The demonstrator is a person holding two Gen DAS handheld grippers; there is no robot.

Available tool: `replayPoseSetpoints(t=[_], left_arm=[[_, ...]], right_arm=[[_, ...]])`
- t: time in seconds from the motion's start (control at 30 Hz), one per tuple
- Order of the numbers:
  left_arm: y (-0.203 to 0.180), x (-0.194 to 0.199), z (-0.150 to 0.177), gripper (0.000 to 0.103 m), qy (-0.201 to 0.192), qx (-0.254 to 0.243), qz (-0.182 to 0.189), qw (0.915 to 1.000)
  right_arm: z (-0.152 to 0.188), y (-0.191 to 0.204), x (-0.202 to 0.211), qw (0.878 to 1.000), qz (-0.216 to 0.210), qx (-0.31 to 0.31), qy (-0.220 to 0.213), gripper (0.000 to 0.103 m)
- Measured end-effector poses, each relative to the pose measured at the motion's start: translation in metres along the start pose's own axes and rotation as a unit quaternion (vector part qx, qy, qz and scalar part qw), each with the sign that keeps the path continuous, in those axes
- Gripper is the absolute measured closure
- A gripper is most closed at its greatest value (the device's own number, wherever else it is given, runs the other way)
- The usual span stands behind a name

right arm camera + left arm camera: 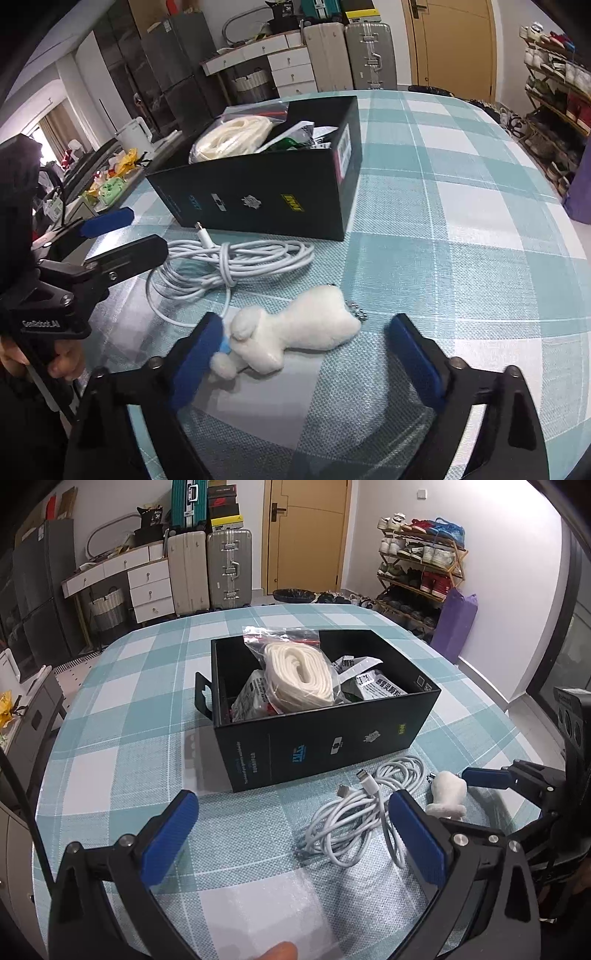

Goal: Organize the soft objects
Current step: 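Move both tools back toward the white cables and plush toy, then grasp the white plush toy with the right tool while the left tool grasps the white cables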

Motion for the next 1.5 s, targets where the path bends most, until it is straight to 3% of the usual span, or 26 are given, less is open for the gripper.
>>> replayPoseSetpoints(t=[0.1, 0.4, 0.8, 1.1, 1.3, 1.37, 1.5], left_arm=[[0.001, -0.001, 0.0, 0.0, 0.001, 0.005, 0.003, 1.0], [-0.001, -0.005, 0.002, 0.0, 0.008, -0.001, 0.005, 1.0], [-0.005, -0.015, 0.006, 0.0, 0.024, -0.002, 0.004, 0.9997], [-0.019, -0.021, 0.016, 0.001, 0.049, -0.02, 0.034, 0.998], [-0.021, -0.023, 0.02, 0.022, 0.059, 0.003, 0.061, 0.9964], [-0.021, -0.023, 0.022, 0.033, 0.06, 0.007, 0.065, 0.996], [-0.024, -0.022, 0.024, 0.04, 0.059, 0.013, 0.075, 0.9954]], right_arm=[[-0.001, 0.004, -0.001, 1.0, -0.002, 0.007, -0.004, 0.028], [0.0, 0.006, 0.004, 1.0, -0.017, 0.002, -0.022, 0.045], [-0.004, 0.001, 0.021, 0.998, -0.006, 0.002, -0.057, 0.045], [-0.004, -0.002, 0.026, 0.998, 0.003, -0.002, -0.063, 0.045], [-0.003, -0.001, 0.028, 0.998, 0.002, -0.001, -0.067, 0.045], [-0.003, -0.001, 0.028, 0.998, 0.001, 0.0, -0.067, 0.045], [-0.003, -0.001, 0.03, 0.998, 0.002, -0.002, -0.07, 0.045]])
Point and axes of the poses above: each gripper's, at about its wrist camera, not at the fingertips, and x roughly against the way its jaws point, y to its left, z to its underside, the point moved 10 cm from there along -x, roughly the way its jaws point, and after that the axes turned 4 degrees about -y, right-handed, at the moved point
